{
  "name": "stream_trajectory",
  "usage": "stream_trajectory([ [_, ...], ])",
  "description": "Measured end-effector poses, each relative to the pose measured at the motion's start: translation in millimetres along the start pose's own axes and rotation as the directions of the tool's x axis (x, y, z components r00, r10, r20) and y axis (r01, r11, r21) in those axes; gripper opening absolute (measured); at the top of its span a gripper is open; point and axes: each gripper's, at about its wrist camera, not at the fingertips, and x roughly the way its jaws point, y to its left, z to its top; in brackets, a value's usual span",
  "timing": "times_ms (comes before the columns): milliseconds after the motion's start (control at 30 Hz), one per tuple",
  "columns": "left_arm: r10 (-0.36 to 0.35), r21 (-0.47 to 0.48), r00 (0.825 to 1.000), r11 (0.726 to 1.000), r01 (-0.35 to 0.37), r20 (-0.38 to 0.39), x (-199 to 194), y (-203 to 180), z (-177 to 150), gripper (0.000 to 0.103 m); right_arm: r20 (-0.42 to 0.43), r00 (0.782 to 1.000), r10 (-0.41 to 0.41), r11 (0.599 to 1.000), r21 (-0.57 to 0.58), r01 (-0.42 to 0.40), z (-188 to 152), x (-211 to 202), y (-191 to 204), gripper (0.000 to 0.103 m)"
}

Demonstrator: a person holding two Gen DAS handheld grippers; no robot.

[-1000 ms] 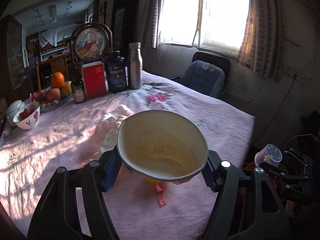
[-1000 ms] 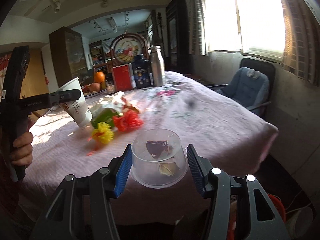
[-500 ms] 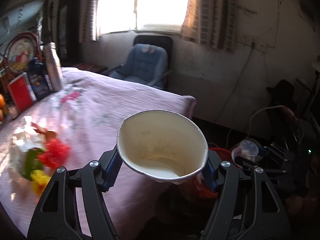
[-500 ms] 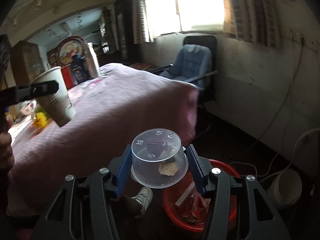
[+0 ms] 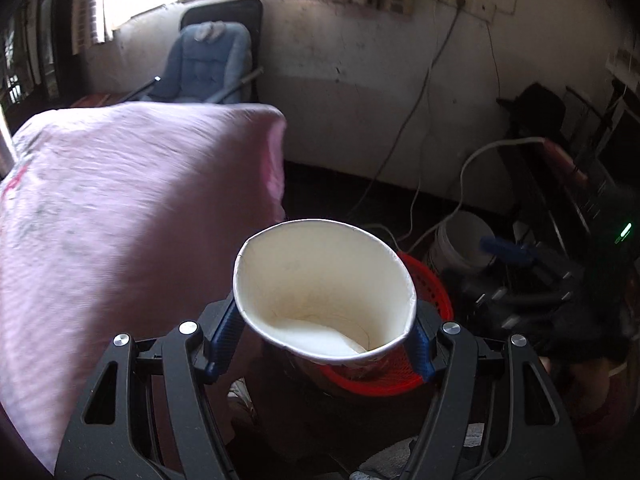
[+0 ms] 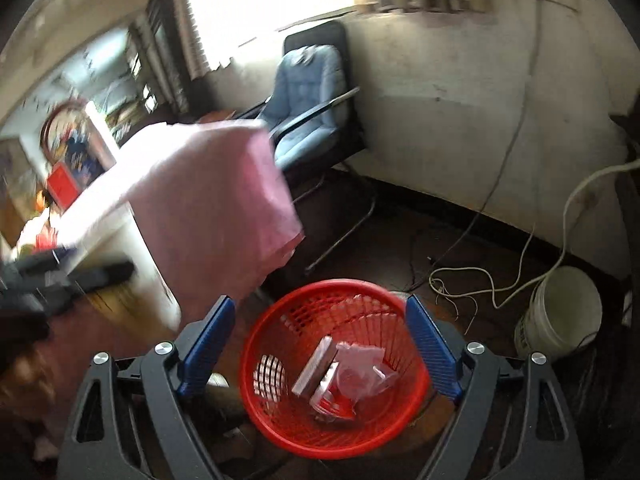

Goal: Collect trash
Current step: 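Carry both cups to the red wastebasket and open both tools over it, then move both open tools back over the table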

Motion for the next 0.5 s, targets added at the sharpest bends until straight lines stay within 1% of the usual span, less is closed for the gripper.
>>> stream_trajectory([
  [33, -0.002, 0.008, 1.000, 1.000, 0.002, -0.013, 7.2, -3.6, 0.2, 0.067, 0.014, 1.000, 0.002, 1.000, 0.025, -0.002, 0.6, -2.7, -5.9, 0.091],
  [133, -0.012, 0.029, 0.999, 0.999, 0.013, -0.045, 25.4, -14.9, 1.4, 0.068, 0.042, 0.999, 0.015, 0.997, 0.078, -0.018, 1.9, -5.6, -19.4, 0.091],
  [233, -0.028, 0.048, 0.997, 0.998, 0.031, -0.066, 38.9, -24.7, 5.6, 0.069, 0.053, 0.999, 0.008, 0.995, 0.098, -0.013, 3.9, -5.4, -27.4, 0.091],
  [333, -0.044, 0.068, 0.996, 0.996, 0.049, -0.075, 44.6, -35.3, 10.1, 0.070, 0.051, 0.999, 0.007, 0.994, 0.112, -0.013, 5.1, -4.8, -32.0, 0.091],
  [433, -0.032, 0.084, 0.998, 0.996, 0.037, -0.061, 40.4, -43.6, 10.4, 0.085, 0.052, 0.998, 0.021, 0.992, 0.125, -0.028, 4.9, -6.8, -34.8, 0.091],
  [500, -0.025, 0.087, 0.999, 0.996, 0.029, -0.043, 36.6, -45.3, 9.4, 0.089, 0.056, 0.998, 0.029, 0.992, 0.124, -0.036, 4.5, -8.3, -32.9, 0.092],
])
